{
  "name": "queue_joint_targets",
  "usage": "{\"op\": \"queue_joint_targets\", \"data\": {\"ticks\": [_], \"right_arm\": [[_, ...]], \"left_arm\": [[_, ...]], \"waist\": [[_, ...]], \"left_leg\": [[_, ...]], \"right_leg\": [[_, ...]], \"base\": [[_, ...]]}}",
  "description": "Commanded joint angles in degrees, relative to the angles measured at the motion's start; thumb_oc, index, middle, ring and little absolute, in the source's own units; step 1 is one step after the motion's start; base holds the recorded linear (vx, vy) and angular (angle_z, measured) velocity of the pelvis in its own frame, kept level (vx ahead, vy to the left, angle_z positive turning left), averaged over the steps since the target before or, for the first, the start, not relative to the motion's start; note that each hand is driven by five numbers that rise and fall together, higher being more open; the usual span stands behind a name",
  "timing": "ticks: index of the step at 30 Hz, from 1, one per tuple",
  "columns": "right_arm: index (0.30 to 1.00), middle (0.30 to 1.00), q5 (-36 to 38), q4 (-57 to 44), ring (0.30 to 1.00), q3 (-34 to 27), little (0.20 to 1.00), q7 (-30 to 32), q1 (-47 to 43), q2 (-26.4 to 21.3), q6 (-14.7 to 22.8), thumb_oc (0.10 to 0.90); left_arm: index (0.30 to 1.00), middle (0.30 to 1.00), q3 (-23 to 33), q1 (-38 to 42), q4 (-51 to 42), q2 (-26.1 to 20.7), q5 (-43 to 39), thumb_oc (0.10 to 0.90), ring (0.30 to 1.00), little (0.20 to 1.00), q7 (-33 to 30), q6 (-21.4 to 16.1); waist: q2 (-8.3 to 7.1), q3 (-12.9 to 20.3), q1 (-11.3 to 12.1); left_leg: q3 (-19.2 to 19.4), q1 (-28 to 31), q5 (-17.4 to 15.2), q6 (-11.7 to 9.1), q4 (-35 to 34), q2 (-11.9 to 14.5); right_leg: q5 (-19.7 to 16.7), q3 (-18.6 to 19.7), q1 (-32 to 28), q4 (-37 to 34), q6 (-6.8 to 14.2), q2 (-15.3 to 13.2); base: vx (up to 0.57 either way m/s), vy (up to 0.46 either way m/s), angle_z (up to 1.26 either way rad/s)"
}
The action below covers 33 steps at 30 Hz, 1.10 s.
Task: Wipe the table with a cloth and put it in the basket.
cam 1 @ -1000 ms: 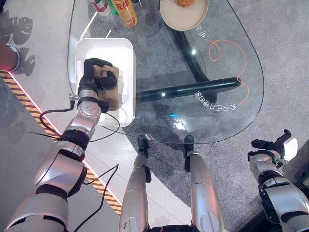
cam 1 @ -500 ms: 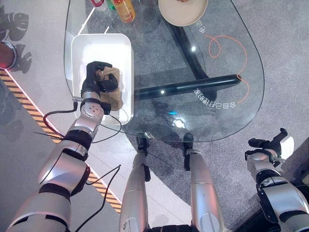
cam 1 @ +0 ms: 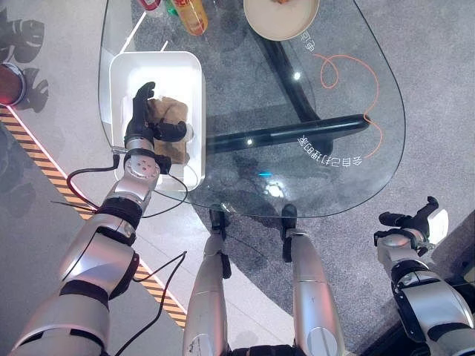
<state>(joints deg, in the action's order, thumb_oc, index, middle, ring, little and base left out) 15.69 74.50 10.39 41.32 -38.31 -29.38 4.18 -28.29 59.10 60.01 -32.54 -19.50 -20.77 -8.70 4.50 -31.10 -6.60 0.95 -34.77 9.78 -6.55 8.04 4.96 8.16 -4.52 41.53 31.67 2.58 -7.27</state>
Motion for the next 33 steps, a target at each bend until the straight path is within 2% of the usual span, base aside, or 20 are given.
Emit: {"op": "queue_joint_targets", "data": {"ticks": [1, 8, 15, 20, 26, 27, 29, 31, 33], "right_arm": [[0.900, 0.900, -0.4, -0.4, 0.900, 0.5, 0.900, 3.8, 1.0, -1.7, 0.4, 0.800], [0.900, 0.900, -0.3, -0.3, 0.900, 0.7, 0.900, 3.7, 0.9, -1.4, 0.6, 0.800], [0.900, 0.900, 0.6, -0.7, 0.900, 0.6, 0.900, 3.8, 2.3, -1.0, 1.8, 0.800], [0.900, 0.900, 0.5, -1.0, 0.900, -0.3, 0.900, 3.6, 3.9, -0.8, 2.4, 0.800], [0.900, 0.900, 1.0, -2.0, 0.900, -2.7, 0.900, 1.5, 8.3, -1.5, 3.2, 0.800], [0.900, 0.900, 1.0, -1.9, 0.900, -3.1, 0.900, 0.8, 9.0, -1.5, 3.3, 0.800], [0.900, 0.900, 2.3, -1.7, 0.900, -4.6, 0.900, -5.4, 12.0, -1.6, 3.4, 0.800], [0.900, 0.900, 3.6, -1.2, 0.900, -5.3, 0.900, -14.2, 15.0, -1.5, 2.6, 0.800], [0.900, 0.900, 3.3, -0.9, 0.900, -5.4, 0.900, -15.9, 16.8, -1.6, 2.7, 0.800]], "left_arm": [[0.900, 0.900, 3.5, 7.8, 2.2, -4.3, -0.9, 0.800, 0.900, 0.900, -1.3, -2.7], [0.900, 0.900, 3.7, 7.8, 2.2, -4.3, -1.4, 0.800, 0.900, 0.900, -2.4, -4.2], [0.900, 0.900, 5.1, 7.2, -1.7, -5.3, -2.5, 0.800, 0.900, 0.900, -5.8, -10.2], [0.900, 0.900, 7.2, 5.3, -6.5, -7.2, -2.6, 0.800, 0.900, 0.900, -8.8, -12.3], [0.900, 0.900, 9.9, 1.6, -13.2, -10.9, -0.3, 0.800, 0.900, 0.900, -9.1, -12.1], [0.900, 0.900, 10.4, 0.8, -13.6, -11.4, -0.5, 0.800, 0.900, 0.900, -8.6, -12.3], [0.900, 0.900, 12.3, -2.7, -15.3, -13.2, -0.8, 0.800, 0.900, 0.900, -7.5, -12.7], [0.900, 0.900, 14.4, -6.3, -16.4, -14.4, -0.5, 0.800, 0.900, 0.900, -6.2, -13.2], [0.900, 0.900, 15.9, -8.7, -17.4, -15.0, -0.2, 0.800, 0.900, 0.900, -5.6, -12.6]], "waist": [[-2.93, 1.3, -0.4], [-2.96, 1.3, -0.2], [-2.82, 1.3, 0.2], [-2.81, 1.3, 0.8], [-2.85, 1.3, 1.7], [-2.80, 1.3, 1.9], [-2.59, 2.7, 2.5], [-2.58, 4.8, 3.2], [-2.67, 6.1, 3.6]], "left_leg": [[5.7, 1.2, -9.0, 3.3, 5.8, -3.5], [5.4, 1.4, -8.8, 3.4, 5.6, -3.6], [5.1, 3.5, -9.1, 3.6, 4.8, -3.7], [4.5, 7.1, -9.3, 3.5, 3.5, -3.8], [3.2, 14.5, -9.1, 3.4, 0.3, -3.9], [3.0, 15.8, -9.0, 3.3, -0.3, -3.9], [2.3, 19.3, -8.6, 3.0, -2.3, -3.9], [1.9, 21.7, -7.9, 2.6, -4.5, -3.8], [1.7, 23.5, -7.6, 2.4, -6.0, -3.7]], "right_leg": [[-7.4, 0.8, -3.8, -13.2, 0.9, 4.9], [-7.5, 0.8, -3.9, -13.2, 1.0, 5.0], [-7.3, 1.0, -5.7, -13.6, 1.0, 5.0], [-7.2, 0.8, -9.3, -14.6, 1.1, 4.7], [-7.6, 0.9, -16.8, -17.6, 1.5, 4.1], [-7.6, 0.8, -18.1, -18.2, 1.5, 4.1], [-7.8, 0.6, -22.0, -20.3, 1.6, 3.8], [-8.4, 0.3, -25.0, -22.6, 1.7, 3.2], [-8.7, 0.0, -27.1, -24.3, 1.8, 2.9]], "base": [[0.00, 0.000, 0.00], [0.00, 0.000, 0.00], [-0.01, -0.015, 0.01], [-0.01, -0.028, 0.02], [0.00, -0.039, 0.01], [0.06, -0.025, 0.00], [0.08, -0.030, 0.00], [0.07, -0.027, 0.03], [0.08, -0.021, 0.09]]}}
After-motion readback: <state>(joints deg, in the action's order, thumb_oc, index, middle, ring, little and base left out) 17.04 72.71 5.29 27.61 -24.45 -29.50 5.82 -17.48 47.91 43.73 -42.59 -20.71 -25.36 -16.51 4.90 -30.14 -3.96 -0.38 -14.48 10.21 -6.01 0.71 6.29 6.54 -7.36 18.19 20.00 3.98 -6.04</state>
